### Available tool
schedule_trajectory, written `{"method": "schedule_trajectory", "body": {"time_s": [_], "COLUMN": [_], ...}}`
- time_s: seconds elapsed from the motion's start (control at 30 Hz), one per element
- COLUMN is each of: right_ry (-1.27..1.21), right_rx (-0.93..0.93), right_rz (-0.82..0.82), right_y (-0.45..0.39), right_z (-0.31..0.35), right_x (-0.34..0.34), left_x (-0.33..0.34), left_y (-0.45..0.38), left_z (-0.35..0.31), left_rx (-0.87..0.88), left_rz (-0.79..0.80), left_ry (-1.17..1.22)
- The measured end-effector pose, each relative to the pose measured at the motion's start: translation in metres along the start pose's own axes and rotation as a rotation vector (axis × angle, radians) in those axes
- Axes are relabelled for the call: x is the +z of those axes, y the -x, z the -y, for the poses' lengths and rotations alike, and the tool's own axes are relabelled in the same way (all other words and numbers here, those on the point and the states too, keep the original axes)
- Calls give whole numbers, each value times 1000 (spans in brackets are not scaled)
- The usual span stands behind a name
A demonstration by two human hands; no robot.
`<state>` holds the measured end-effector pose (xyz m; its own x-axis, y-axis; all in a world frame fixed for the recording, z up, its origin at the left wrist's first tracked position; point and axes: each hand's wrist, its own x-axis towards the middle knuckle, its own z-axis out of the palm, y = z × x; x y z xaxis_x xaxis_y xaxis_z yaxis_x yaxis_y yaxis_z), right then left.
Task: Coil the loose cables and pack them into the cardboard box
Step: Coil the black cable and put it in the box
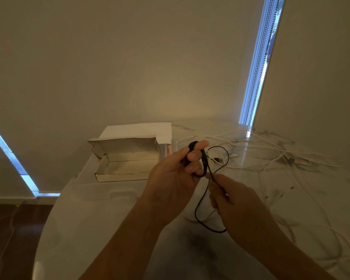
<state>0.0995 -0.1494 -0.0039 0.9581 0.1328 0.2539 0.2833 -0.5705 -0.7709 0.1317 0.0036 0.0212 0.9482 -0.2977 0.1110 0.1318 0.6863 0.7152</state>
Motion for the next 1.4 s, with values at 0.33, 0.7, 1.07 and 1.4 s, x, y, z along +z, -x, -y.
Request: {"method": "schedule_trajectory", "body": {"time_s": [0.33,0.7,1.07,1.4], "right_ry": [180,262,340,372], "right_rx": [-123,-323,-447,-330], "right_rz": [84,219,-47,-366], "right_y": [11,25,20,-2], "right_z": [19,30,32,12], "right_x": [-4,-10,-26,-47], "left_x": [-2,-10,0,6], "left_y": [-4,-8,1,6], "left_z": [-9,-6,9,6], "left_rx": [155,316,162,-22], "left_rz": [-126,-235,-138,48], "left_ry": [29,-69,-825,-787]}}
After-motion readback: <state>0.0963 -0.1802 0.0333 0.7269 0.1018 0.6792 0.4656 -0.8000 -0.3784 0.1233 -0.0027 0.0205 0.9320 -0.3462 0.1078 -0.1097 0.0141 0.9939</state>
